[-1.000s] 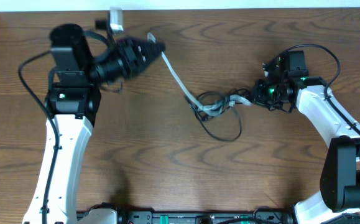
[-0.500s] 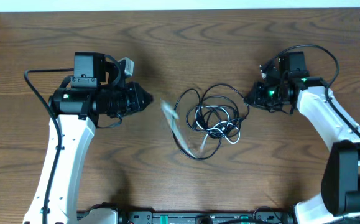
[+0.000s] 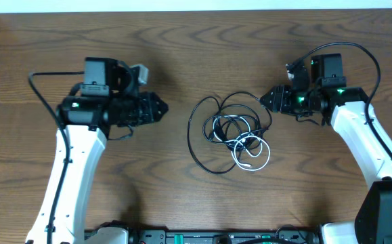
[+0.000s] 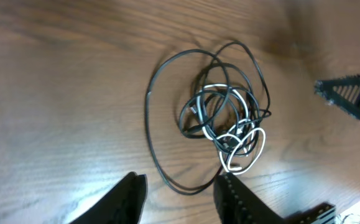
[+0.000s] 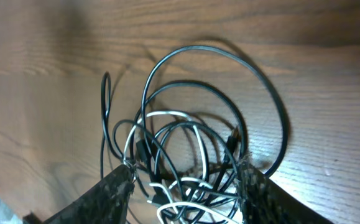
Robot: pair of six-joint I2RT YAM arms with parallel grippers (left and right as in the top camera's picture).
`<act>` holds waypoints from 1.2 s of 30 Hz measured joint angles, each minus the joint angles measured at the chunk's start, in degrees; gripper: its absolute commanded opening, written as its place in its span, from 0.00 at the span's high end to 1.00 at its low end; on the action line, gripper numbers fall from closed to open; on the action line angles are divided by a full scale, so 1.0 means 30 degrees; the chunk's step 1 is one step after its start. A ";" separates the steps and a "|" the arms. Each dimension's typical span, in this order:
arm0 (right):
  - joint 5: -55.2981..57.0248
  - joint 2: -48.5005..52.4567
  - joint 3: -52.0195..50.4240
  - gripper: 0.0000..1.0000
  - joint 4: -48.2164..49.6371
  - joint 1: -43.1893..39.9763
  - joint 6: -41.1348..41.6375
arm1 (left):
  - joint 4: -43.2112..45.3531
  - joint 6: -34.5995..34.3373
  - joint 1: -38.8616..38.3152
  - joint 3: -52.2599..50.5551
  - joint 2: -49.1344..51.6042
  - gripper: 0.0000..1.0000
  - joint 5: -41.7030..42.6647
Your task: Untangle cables
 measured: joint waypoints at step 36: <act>0.1610 0.0000 0.0000 0.36 -0.1931 -0.1763 -0.1056 | 0.6302 -0.8772 -0.9457 -0.0131 1.0790 0.57 -0.3228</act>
